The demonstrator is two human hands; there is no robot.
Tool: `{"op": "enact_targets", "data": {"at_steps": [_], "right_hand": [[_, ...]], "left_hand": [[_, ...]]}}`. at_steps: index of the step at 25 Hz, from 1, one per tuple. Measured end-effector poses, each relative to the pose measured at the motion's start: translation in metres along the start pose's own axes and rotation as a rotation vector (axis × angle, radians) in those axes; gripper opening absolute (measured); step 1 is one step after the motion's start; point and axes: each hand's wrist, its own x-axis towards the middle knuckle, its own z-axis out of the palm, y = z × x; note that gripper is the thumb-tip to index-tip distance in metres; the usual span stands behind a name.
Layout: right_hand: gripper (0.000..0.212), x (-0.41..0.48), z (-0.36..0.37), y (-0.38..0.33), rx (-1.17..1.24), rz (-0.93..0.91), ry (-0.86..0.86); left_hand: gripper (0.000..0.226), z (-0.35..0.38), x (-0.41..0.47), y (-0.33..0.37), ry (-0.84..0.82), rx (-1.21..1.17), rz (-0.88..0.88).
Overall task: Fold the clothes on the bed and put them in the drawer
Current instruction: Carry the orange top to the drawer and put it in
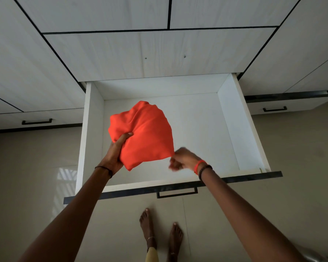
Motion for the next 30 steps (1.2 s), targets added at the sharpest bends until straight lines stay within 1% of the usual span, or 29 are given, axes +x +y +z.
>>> {"op": "enact_targets", "data": {"at_steps": [1,2,4,5,6,7,9,11,14,16,17,20,22,25,26,30], "right_hand": [[0.029,0.018,-0.008,-0.010,0.123,-0.050,0.068],[0.029,0.029,-0.012,-0.022,0.264,-0.091,0.041],[0.045,0.056,-0.011,-0.040,0.556,-0.094,-0.154],[0.054,0.075,-0.009,-0.044,0.705,-0.084,-0.263],[0.059,0.086,-0.006,-0.048,0.799,-0.060,-0.307],[0.061,0.100,-0.002,-0.051,0.865,-0.033,-0.303],[0.064,0.112,0.002,-0.055,0.861,0.008,-0.256],[0.064,0.106,0.006,-0.067,0.839,0.024,-0.287],[0.066,0.098,0.014,-0.079,0.727,-0.014,-0.311],[0.075,0.099,0.022,-0.085,0.662,0.001,-0.322],[0.073,0.104,0.026,-0.087,0.637,0.018,-0.320],[0.063,0.125,0.035,-0.092,0.591,0.066,-0.246],[0.058,0.142,0.039,-0.098,0.555,0.063,-0.217],[0.035,0.170,0.041,-0.118,0.512,0.063,-0.186],[0.029,0.181,0.043,-0.128,0.496,0.056,-0.177],[0.023,0.236,0.044,-0.168,0.419,-0.020,-0.186]], "left_hand": [[0.050,0.000,0.005,0.004,-0.008,-0.004,-0.005],[0.045,-0.001,0.010,0.009,-0.018,-0.007,-0.016],[0.040,-0.004,0.022,0.015,-0.041,0.007,-0.047],[0.044,-0.007,0.028,0.018,-0.054,0.016,-0.067],[0.052,-0.011,0.034,0.021,-0.070,0.027,-0.089],[0.060,-0.018,0.042,0.024,-0.086,0.044,-0.110],[0.062,-0.029,0.052,0.026,-0.117,0.064,-0.142],[0.064,-0.042,0.062,0.030,-0.133,0.097,-0.165],[0.079,-0.061,0.084,0.035,-0.157,0.167,-0.207],[0.081,-0.071,0.094,0.035,-0.161,0.172,-0.237],[0.080,-0.075,0.099,0.036,-0.159,0.165,-0.249],[0.077,-0.086,0.114,0.031,-0.133,0.124,-0.275],[0.073,-0.091,0.129,0.031,-0.093,0.116,-0.285],[0.049,-0.090,0.157,0.037,0.015,0.135,-0.244],[0.045,-0.091,0.169,0.041,0.036,0.136,-0.213],[0.053,-0.100,0.227,0.060,0.110,0.155,-0.047]]}}
